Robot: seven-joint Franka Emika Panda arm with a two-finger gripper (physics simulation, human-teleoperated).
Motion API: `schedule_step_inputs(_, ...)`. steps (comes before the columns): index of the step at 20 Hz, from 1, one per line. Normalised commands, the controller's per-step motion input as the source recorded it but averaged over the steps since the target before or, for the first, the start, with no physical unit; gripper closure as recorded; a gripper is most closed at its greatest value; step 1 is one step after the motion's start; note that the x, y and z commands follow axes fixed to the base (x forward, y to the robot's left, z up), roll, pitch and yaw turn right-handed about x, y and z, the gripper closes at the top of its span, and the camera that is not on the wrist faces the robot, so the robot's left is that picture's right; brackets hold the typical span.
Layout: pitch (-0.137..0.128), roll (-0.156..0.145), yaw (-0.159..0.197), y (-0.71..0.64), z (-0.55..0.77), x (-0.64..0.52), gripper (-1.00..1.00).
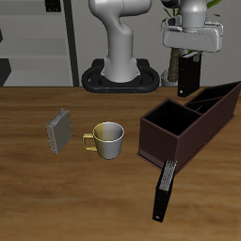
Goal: Place the right black book into the left desk caddy's front compartment
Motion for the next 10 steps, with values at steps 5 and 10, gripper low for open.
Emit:
schedule_step_inputs(5, -0.016, 0.007, 0.009, 0.07, 0.02, 0.15, 1.00)
schedule_step_inputs(10, -0.004, -0.033, 0.018, 0.00, 0.02, 0.26, 1.00)
